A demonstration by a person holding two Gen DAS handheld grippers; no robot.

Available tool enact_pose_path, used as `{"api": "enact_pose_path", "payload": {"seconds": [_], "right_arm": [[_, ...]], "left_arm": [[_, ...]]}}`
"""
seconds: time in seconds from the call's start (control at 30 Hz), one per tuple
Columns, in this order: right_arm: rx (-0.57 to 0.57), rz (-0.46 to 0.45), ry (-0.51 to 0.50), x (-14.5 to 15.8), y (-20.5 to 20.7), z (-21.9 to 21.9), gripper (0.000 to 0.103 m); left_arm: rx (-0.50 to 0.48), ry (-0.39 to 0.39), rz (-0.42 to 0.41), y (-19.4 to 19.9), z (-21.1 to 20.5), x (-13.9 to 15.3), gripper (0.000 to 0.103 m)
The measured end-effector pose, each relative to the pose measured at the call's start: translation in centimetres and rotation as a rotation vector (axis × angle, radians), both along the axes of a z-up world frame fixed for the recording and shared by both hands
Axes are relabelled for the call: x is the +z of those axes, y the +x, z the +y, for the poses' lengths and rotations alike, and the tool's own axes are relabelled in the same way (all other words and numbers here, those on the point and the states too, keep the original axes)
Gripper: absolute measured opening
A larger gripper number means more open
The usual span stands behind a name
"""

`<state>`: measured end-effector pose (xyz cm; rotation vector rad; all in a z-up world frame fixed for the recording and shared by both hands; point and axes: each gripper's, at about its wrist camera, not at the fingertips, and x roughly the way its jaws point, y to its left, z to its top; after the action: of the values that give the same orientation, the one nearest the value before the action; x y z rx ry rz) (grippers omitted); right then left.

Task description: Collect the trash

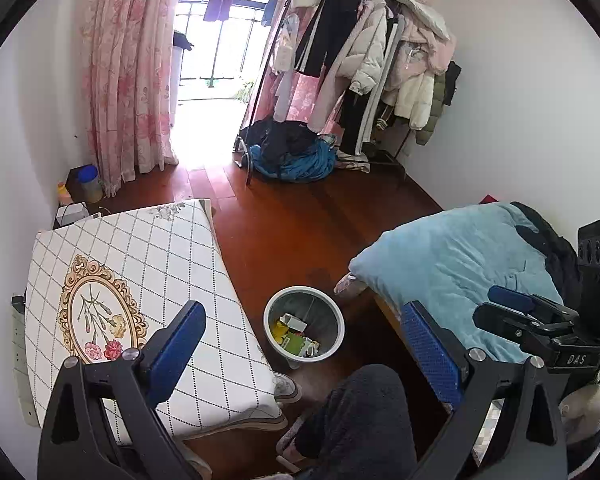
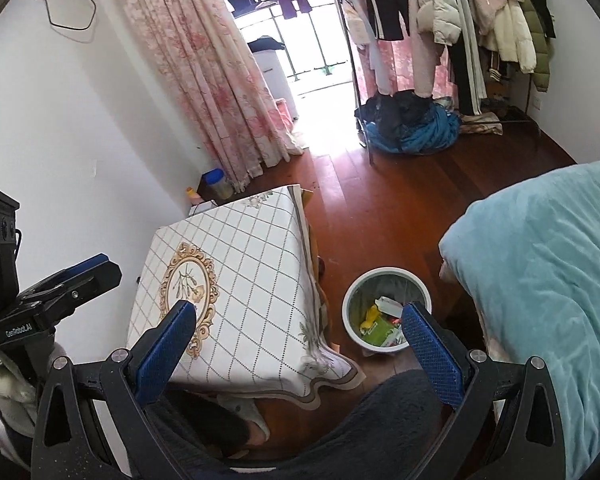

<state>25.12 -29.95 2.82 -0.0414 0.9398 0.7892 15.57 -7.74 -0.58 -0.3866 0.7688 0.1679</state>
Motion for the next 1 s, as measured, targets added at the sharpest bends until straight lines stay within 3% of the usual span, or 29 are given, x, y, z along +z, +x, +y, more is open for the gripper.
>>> {"api": "enact_pose_path", "payload": {"seconds": [1.0], "right_arm": [[0.020,-0.046,0.006,2.5,-1.0,-1.4,0.103]], "left_arm": [[-0.025,-0.006,-0.061,-1.2,-1.2,2.3,0.103]]}}
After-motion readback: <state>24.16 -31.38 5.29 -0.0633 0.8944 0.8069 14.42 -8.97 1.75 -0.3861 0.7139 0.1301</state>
